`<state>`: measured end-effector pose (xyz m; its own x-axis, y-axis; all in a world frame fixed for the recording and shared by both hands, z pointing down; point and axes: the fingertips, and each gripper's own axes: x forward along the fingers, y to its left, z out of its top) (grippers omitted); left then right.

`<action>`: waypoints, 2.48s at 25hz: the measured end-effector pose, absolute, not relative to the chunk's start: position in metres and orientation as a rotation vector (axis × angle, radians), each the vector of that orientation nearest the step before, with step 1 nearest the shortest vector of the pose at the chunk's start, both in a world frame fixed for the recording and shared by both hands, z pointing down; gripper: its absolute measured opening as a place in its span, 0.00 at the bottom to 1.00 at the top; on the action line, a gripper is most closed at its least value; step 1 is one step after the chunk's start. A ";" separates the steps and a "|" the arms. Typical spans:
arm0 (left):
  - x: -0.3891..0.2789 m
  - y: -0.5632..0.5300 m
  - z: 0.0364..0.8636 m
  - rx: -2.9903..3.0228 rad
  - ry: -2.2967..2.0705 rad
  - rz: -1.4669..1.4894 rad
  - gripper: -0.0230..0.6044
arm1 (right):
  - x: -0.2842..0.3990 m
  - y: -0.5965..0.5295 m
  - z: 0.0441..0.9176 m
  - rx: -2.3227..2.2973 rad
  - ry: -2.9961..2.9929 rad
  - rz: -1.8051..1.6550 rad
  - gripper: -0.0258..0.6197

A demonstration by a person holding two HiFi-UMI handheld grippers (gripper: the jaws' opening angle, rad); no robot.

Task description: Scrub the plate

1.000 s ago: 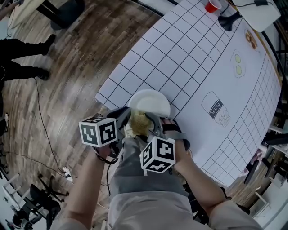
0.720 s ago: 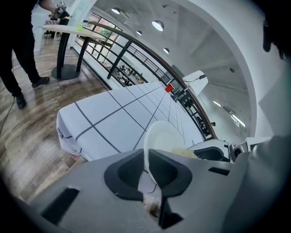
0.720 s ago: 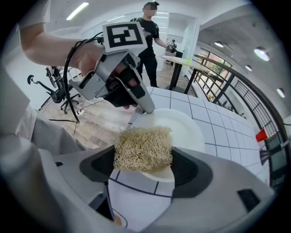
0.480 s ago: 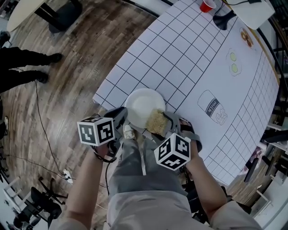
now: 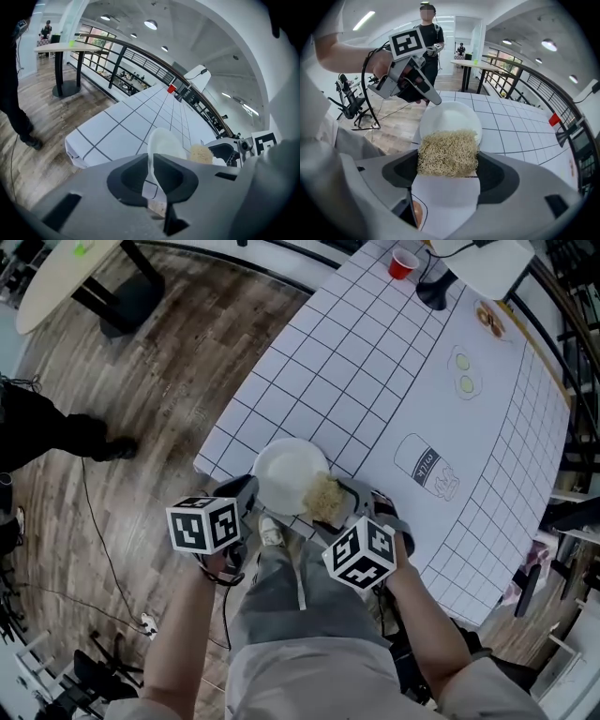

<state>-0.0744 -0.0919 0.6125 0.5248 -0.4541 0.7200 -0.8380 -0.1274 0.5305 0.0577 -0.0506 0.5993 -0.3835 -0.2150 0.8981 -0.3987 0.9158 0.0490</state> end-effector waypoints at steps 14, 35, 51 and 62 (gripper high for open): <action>-0.079 -0.122 0.445 2.008 -1.161 0.282 0.11 | 0.056 -0.117 0.442 0.804 -2.167 0.035 0.63; -0.099 -0.112 0.137 2.618 -1.573 -0.072 0.06 | 0.025 -0.109 0.130 1.231 -2.833 -0.127 0.63; -0.107 -0.066 0.163 2.628 -1.807 0.015 0.06 | 0.014 -0.067 0.132 1.188 -2.888 -0.235 0.63; -0.111 -0.062 0.191 2.605 -1.818 0.105 0.06 | 0.027 -0.067 0.139 1.311 -2.857 -0.279 0.62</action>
<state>-0.1105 -0.0620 0.1909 0.3434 -0.9386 0.0332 -0.9361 -0.3450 -0.0682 0.0266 -0.0672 0.1390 -0.6547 -0.7510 -0.0862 -0.7535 0.6392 0.1541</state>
